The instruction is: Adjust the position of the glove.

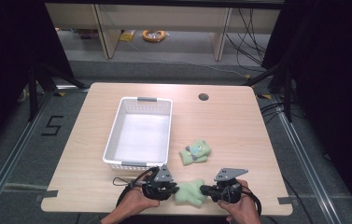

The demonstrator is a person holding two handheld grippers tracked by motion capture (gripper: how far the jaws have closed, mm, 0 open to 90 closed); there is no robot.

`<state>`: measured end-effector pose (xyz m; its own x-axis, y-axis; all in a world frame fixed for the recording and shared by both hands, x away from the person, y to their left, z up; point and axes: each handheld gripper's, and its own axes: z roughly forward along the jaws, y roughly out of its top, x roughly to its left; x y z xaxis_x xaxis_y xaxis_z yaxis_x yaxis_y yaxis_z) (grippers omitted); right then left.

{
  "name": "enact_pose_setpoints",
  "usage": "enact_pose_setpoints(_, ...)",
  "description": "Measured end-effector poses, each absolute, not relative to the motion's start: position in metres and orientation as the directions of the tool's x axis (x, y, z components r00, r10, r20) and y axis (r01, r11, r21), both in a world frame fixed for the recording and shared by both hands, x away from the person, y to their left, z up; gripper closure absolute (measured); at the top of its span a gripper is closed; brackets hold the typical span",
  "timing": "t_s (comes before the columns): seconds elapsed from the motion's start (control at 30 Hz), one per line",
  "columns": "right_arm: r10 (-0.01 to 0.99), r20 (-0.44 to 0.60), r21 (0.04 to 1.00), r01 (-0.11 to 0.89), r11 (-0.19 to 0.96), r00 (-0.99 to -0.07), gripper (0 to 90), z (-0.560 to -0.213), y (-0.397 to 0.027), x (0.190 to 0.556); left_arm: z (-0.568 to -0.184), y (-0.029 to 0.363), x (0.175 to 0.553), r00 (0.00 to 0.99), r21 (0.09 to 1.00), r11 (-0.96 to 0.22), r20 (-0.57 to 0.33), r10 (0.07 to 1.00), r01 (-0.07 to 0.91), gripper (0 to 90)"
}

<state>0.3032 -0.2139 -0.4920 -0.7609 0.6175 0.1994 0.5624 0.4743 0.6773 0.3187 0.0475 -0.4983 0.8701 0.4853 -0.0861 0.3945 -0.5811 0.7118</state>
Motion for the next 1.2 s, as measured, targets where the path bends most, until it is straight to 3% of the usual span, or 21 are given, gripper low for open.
enact_pose_setpoints(0.37,0.63,0.2,0.671,0.574,0.47,-0.75,84.4,-0.497,-0.214,0.302,-0.503,0.048,0.32,0.869,0.693,-0.598,-0.082,0.489,0.402,76.4)
enact_pose_setpoints(0.47,0.638,0.211,0.679,0.581,0.449,-0.74,79.0,-0.498,-0.213,0.302,-0.5,0.052,0.317,0.868,0.694,-0.596,-0.084,0.49,0.404,66.3)
enact_pose_setpoints(0.5,0.642,0.208,0.671,0.585,0.455,-0.738,75.5,-0.496,-0.214,0.302,-0.499,0.054,0.316,0.865,0.7,-0.59,-0.081,0.496,0.403,66.3)
enact_pose_setpoints(0.57,0.651,0.214,0.678,0.591,0.438,-0.728,66.0,-0.492,-0.215,0.302,-0.493,0.059,0.309,0.856,0.709,-0.579,-0.068,0.513,0.403,58.0)
enact_pose_setpoints(0.7,0.638,0.163,0.726,0.529,0.439,-0.752,64.0,-0.479,-0.218,0.305,-0.489,0.064,0.3,0.866,0.716,-0.595,-0.026,0.5,0.365,53.0)
enact_pose_setpoints(0.97,0.625,0.06,0.751,0.447,0.485,-0.778,60.3,-0.463,-0.218,0.338,-0.487,0.079,0.28,0.824,0.732,-0.518,-0.104,0.556,0.442,35.3)
enact_pose_setpoints(1.2,0.625,-0.005,0.731,0.423,0.535,-0.781,59.9,-0.46,-0.204,0.37,-0.491,0.087,0.275,0.792,0.742,-0.473,-0.126,0.597,0.475,30.8)
